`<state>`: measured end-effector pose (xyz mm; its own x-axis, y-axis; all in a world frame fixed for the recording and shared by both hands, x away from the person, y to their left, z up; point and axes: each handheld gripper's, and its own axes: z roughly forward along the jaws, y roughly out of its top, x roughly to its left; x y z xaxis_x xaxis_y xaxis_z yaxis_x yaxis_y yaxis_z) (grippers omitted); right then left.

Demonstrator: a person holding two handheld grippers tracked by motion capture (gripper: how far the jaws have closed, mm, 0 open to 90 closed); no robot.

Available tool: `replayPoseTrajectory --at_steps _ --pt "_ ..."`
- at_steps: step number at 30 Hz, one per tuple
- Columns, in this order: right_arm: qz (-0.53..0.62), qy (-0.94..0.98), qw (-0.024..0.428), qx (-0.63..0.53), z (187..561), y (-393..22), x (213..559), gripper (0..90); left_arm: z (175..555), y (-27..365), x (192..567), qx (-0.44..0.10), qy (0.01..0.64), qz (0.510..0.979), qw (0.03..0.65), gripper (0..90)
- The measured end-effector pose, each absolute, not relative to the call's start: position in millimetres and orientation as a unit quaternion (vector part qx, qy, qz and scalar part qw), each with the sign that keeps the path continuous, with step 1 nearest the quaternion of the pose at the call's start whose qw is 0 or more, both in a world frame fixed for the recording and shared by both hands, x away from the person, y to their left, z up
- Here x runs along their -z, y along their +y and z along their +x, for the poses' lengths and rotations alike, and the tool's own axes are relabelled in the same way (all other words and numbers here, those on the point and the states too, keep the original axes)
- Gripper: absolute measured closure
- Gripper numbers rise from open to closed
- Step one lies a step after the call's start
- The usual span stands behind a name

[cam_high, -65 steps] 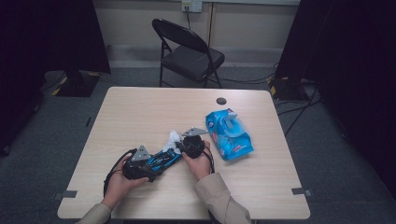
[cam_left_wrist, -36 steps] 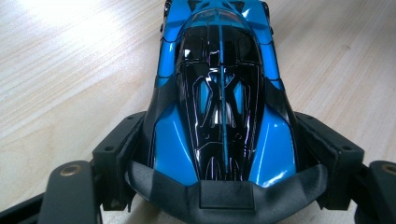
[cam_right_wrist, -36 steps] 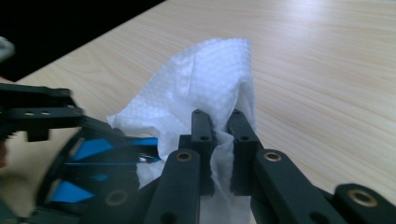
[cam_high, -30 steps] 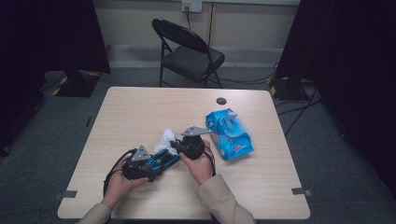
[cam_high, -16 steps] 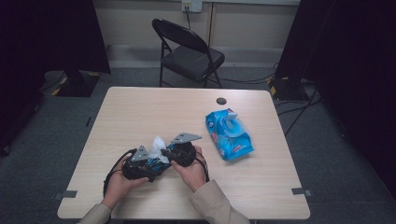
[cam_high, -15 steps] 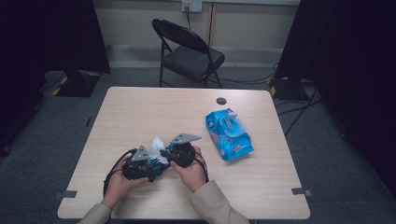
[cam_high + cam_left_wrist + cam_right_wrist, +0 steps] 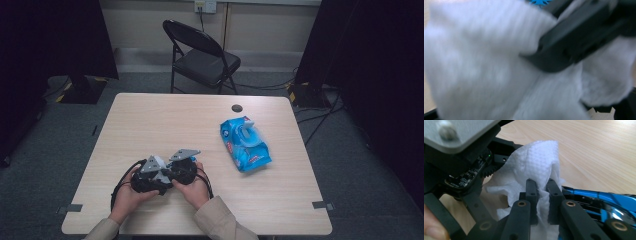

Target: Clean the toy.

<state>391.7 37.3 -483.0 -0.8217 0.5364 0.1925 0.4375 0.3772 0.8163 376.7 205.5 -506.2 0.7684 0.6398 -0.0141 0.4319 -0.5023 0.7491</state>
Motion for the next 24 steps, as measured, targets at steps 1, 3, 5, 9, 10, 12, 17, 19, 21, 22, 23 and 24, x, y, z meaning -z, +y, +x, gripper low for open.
replayPoseTrajectory --at_steps 1,3,5,9,10,12,17,19,21,22,23,24 --pt "0.293 0.828 0.050 -0.476 391.9 38.6 483.8 83.5 376.7 205.5 506.2 -0.134 0.313 0.856 0.389 24.2" --pt "0.291 0.829 0.049 -0.475 391.9 41.1 484.8 83.5 376.7 205.5 506.2 -0.134 0.313 0.856 0.389 24.2" --pt "0.287 0.831 0.048 -0.473 392.2 42.9 485.3 83.4 376.7 205.4 506.2 -0.134 0.313 0.856 0.389 24.2" --pt "0.290 0.829 0.034 -0.476 393.8 43.7 486.5 83.4 376.8 205.5 506.2 -0.134 0.313 0.856 0.389 24.2" --pt "0.290 0.829 0.032 -0.477 393.9 44.5 487.0 83.4 376.8 205.5 506.2 -0.133 0.313 0.856 0.389 24.2" --pt "0.287 0.832 0.034 -0.473 393.3 46.7 486.7 83.4 376.7 205.5 506.3 -0.133 0.313 0.856 0.389 24.2" --pt "0.279 0.839 0.040 -0.465 392.5 49.6 485.8 83.3 376.7 205.5 506.3 -0.134 0.313 0.856 0.389 24.2" --pt "0.281 0.837 0.037 -0.468 392.7 49.0 486.4 83.3 376.7 205.5 506.3 -0.134 0.313 0.856 0.389 24.2" --pt "0.277 0.839 0.043 -0.466 391.8 49.5 486.3 83.4 376.7 205.7 506.2 -0.135 0.312 0.857 0.388 24.2" --pt "0.272 0.842 0.048 -0.464 391.0 50.2 486.0 83.5 376.6 205.7 506.2 -0.135 0.312 0.857 0.388 24.2" --pt "0.268 0.844 0.052 -0.461 390.7 50.7 485.6 83.5 376.6 205.6 506.2 -0.134 0.312 0.857 0.388 24.2" --pt "0.265 0.846 0.056 -0.459 390.8 51.3 485.1 83.5 376.6 205.6 506.2 -0.134 0.313 0.857 0.388 24.2"
